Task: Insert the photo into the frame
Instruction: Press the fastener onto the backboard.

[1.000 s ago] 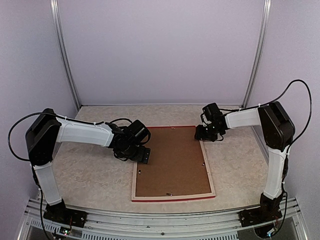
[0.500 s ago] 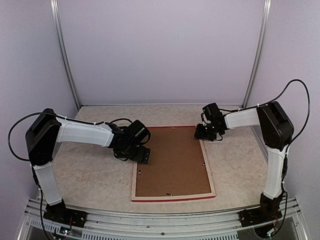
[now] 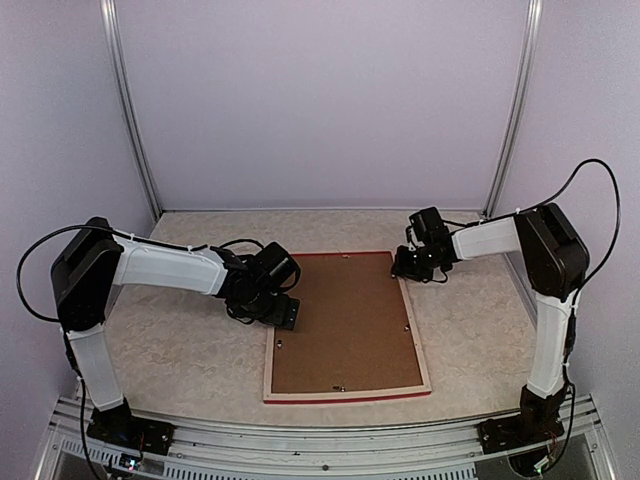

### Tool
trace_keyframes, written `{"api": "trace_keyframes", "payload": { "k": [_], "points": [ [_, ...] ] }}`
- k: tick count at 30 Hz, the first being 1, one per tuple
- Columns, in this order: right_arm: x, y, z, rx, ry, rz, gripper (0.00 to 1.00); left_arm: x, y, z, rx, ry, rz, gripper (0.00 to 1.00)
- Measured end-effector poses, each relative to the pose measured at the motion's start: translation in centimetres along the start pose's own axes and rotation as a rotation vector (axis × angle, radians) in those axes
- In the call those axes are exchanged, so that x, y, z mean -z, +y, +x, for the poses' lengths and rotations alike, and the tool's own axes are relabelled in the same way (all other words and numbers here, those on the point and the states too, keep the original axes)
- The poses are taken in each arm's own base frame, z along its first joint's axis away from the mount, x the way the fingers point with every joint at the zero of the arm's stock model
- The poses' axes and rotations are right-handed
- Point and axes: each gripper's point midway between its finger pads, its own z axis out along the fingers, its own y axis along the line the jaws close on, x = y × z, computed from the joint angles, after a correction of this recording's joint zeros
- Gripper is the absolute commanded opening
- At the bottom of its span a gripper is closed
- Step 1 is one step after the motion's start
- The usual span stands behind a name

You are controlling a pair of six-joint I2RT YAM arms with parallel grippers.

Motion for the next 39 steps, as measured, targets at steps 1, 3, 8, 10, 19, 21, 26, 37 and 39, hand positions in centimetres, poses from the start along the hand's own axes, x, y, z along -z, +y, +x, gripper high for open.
{"api": "trace_keyframes", "payload": {
  "k": [1, 3, 8, 10, 19, 21, 26, 37, 39],
  "points": [
    [0.0, 0.0, 0.0, -0.001, -0.003, -0.003, 0.23, 0.0, 0.0, 0.0, 0.000, 0.000, 0.000, 0.96],
    [0.1, 0.0, 0.0, -0.007, -0.012, -0.009, 0.21, 0.0, 0.0, 0.0, 0.001, 0.001, 0.000, 0.96],
    [0.2, -0.1, 0.1, -0.020, -0.029, -0.028, 0.16, 0.0, 0.1, 0.0, 0.001, 0.001, -0.001, 0.96],
    [0.4, -0.3, 0.3, -0.025, -0.030, -0.034, 0.16, -0.1, 0.1, 0.1, 0.001, 0.001, -0.001, 0.96],
    [1.1, -0.3, 0.9, -0.053, 0.015, -0.074, 0.44, -0.1, 0.1, -0.1, 0.005, -0.002, 0.003, 0.96],
    [1.2, -0.1, 1.0, -0.051, 0.026, -0.079, 0.46, -0.1, 0.1, -0.1, 0.007, -0.003, 0.003, 0.96],
    [1.3, 0.1, 1.0, -0.047, 0.056, -0.073, 0.42, -0.1, 0.2, -0.3, 0.011, -0.008, 0.005, 0.96],
    [1.1, -0.4, 1.2, 0.010, 0.057, 0.000, 0.38, -0.1, 0.1, -0.3, 0.011, -0.007, 0.008, 0.96],
    [1.1, -0.4, 1.2, 0.024, 0.052, 0.019, 0.36, -0.1, 0.1, -0.3, 0.011, -0.006, 0.010, 0.96]
  ]
}}
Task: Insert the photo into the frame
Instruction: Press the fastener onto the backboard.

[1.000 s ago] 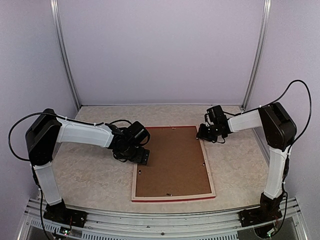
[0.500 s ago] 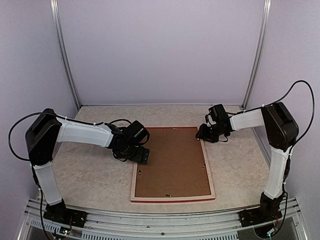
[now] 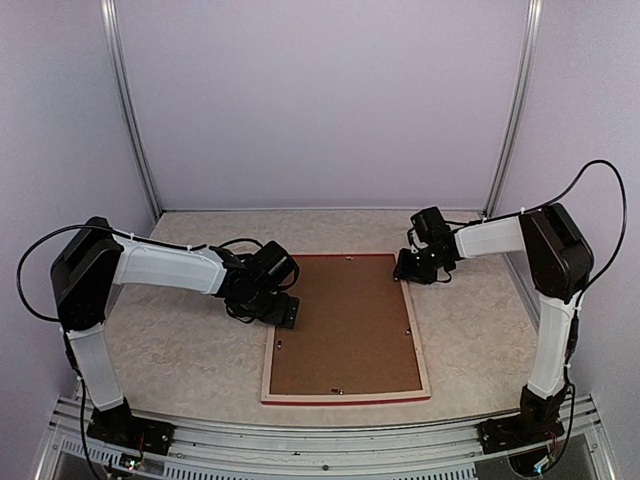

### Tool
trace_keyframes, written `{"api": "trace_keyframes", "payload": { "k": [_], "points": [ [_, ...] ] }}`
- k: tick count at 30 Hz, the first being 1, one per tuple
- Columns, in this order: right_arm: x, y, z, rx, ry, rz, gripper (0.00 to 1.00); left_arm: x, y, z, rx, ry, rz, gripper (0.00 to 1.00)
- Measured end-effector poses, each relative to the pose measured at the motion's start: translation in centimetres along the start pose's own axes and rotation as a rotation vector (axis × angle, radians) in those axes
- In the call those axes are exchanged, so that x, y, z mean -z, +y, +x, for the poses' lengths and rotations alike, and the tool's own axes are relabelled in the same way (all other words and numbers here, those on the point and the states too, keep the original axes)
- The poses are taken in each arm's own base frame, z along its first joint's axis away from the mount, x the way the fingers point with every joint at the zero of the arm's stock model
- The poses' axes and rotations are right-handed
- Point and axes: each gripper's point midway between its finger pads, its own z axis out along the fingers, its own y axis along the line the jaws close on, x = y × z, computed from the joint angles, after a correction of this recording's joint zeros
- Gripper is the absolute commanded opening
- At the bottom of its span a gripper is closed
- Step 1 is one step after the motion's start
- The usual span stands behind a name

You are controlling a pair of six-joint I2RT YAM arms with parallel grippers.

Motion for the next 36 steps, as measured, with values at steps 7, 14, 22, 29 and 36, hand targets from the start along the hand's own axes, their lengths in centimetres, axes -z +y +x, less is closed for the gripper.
{"api": "trace_keyframes", "payload": {
  "k": [7, 14, 22, 29, 36],
  "points": [
    [-0.16, 0.05, -0.20, 0.020, -0.012, 0.027, 0.27, 0.00, -0.04, 0.00, 0.000, 0.000, 0.002, 0.96],
    [-0.16, -0.07, -0.20, 0.013, -0.013, 0.034, 0.23, 0.00, -0.04, 0.00, 0.000, 0.000, 0.002, 0.96],
    [-0.17, -0.12, -0.17, -0.030, -0.024, 0.029, 0.18, -0.01, -0.03, 0.00, 0.000, 0.000, 0.002, 0.96],
    [-0.06, -0.21, -0.04, -0.098, -0.066, -0.014, 0.14, -0.20, 0.21, 0.48, -0.002, 0.008, -0.003, 0.96],
    [-0.06, 0.07, 0.13, -0.158, -0.072, -0.074, 0.14, -0.21, 0.24, 0.53, -0.001, 0.004, -0.001, 0.96]
  ]
}}
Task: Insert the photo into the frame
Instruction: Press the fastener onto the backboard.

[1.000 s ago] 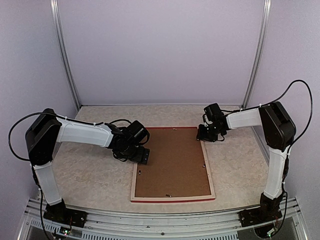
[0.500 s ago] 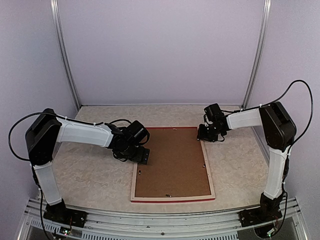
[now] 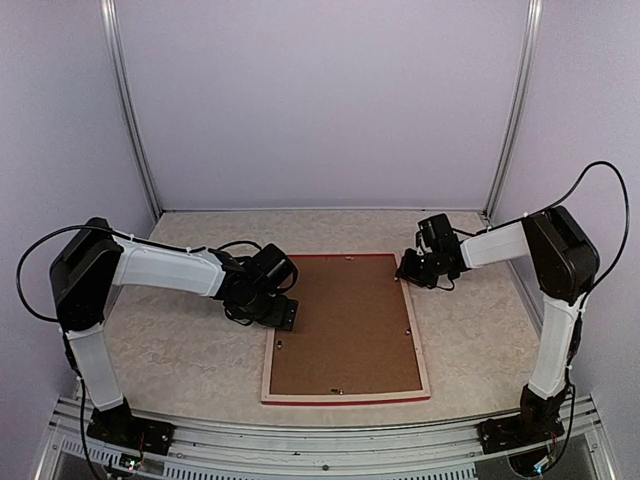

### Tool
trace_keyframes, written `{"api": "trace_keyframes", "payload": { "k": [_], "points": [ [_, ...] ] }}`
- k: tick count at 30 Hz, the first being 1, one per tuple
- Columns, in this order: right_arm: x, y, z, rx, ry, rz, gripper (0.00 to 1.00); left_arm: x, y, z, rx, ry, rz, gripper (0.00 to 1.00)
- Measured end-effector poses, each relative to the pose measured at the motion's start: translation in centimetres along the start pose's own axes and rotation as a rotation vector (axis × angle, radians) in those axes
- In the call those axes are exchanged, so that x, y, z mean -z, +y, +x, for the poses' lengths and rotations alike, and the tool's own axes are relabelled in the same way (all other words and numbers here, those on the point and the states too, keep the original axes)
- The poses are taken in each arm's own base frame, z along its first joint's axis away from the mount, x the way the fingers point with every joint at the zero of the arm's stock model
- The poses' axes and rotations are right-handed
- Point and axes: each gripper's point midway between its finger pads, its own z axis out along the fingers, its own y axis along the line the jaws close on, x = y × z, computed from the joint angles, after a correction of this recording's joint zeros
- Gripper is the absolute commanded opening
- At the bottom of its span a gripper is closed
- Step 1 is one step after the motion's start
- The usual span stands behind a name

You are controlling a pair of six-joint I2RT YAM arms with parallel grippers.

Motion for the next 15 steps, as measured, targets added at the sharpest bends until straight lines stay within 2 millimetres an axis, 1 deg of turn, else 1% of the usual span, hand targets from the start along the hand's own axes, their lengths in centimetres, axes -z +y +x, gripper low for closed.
{"api": "trace_keyframes", "payload": {
  "k": [2, 4, 7, 9, 11, 15],
  "points": [
    [0.01, 0.04, 0.03, -0.009, -0.002, -0.010, 0.18, 0.00, -0.01, -0.01, 0.001, -0.002, 0.001, 0.97],
    [0.05, 0.06, 0.01, -0.014, -0.005, -0.016, 0.29, 0.00, 0.02, 0.02, 0.000, -0.002, 0.001, 0.96],
    [0.05, 0.09, 0.11, -0.031, -0.001, -0.022, 0.49, 0.06, 0.03, 0.00, 0.001, -0.003, 0.002, 0.96],
    [0.26, 0.42, 0.05, -0.035, 0.004, -0.035, 0.57, 0.16, 0.01, -0.06, 0.002, -0.006, 0.003, 0.97],
    [0.47, 0.61, 0.06, -0.038, 0.013, -0.038, 0.60, 0.21, -0.01, -0.13, 0.003, -0.008, 0.004, 0.97],
    [0.65, 0.85, 0.04, -0.032, 0.033, -0.034, 0.59, 0.20, -0.01, -0.13, 0.003, -0.009, 0.005, 0.97]
  ]
}}
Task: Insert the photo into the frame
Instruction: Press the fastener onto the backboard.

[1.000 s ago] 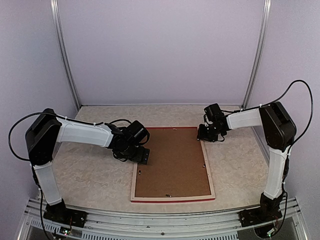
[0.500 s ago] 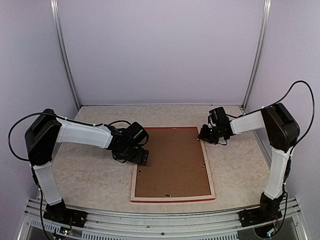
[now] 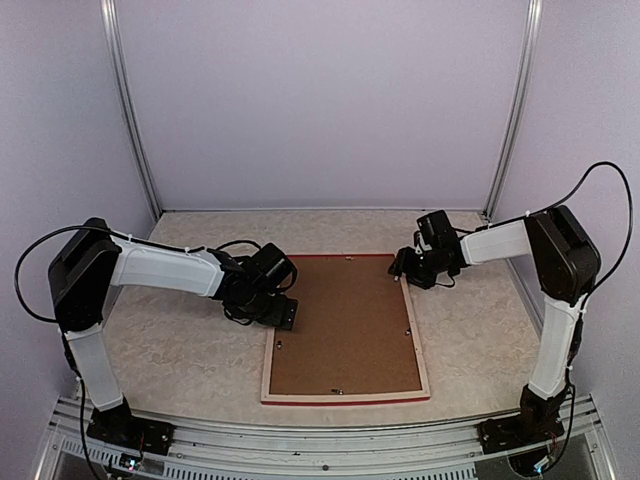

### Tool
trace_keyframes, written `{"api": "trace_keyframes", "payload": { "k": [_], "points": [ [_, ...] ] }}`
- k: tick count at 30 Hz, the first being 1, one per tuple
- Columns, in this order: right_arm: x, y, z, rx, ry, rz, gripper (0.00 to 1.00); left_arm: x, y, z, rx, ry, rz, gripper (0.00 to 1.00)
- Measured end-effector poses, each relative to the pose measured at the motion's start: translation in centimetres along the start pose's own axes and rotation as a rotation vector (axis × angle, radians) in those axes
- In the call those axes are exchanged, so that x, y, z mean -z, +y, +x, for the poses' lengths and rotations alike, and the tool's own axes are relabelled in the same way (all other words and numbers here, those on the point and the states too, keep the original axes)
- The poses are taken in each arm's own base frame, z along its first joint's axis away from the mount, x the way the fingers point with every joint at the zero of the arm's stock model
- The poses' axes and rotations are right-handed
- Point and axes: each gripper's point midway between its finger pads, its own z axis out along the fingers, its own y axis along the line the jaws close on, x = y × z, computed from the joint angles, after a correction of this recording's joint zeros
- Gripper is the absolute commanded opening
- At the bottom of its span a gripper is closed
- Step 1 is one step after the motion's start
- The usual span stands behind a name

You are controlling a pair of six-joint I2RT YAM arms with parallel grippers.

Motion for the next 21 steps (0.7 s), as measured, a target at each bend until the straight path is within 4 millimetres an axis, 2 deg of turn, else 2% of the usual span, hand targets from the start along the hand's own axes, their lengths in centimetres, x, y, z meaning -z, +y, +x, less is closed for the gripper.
{"api": "trace_keyframes", "payload": {
  "k": [4, 15, 21],
  "points": [
    [-0.1, 0.0, -0.1, 0.017, 0.022, 0.022, 0.54, 0.0, 0.1, 0.0, 0.001, -0.001, 0.000, 0.97],
    [-0.9, -0.8, -0.9, 0.116, 0.023, 0.095, 0.26, -0.2, 0.8, -0.4, 0.019, -0.002, -0.009, 0.97],
    [-0.8, -1.1, -1.0, 0.161, 0.014, 0.105, 0.20, -0.1, 1.1, -1.1, 0.025, -0.010, -0.009, 0.97]
  ]
}}
